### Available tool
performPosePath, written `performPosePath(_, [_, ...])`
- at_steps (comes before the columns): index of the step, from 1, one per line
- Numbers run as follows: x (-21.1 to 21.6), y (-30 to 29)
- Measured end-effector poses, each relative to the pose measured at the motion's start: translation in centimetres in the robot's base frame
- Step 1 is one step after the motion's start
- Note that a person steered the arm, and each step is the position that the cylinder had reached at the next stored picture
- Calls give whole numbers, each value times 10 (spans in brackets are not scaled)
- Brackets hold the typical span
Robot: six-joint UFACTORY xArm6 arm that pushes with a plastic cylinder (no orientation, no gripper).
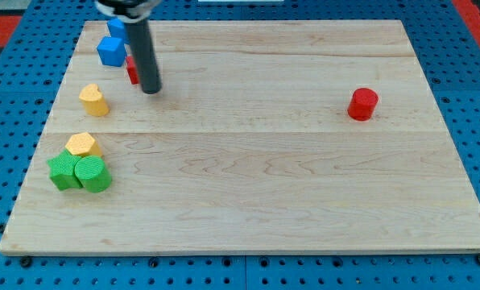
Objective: Move the red blocks towards the right center of the board
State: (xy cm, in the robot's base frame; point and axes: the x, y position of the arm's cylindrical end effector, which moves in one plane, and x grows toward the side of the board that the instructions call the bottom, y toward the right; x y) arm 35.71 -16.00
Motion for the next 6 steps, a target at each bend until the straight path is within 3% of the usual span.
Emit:
performPosePath(1, [-7,-51])
performPosePath(2, [-39,-34])
performPosePath(4, [-35,140])
performPosePath(5, [-38,97])
performPosePath(6, [-68,51])
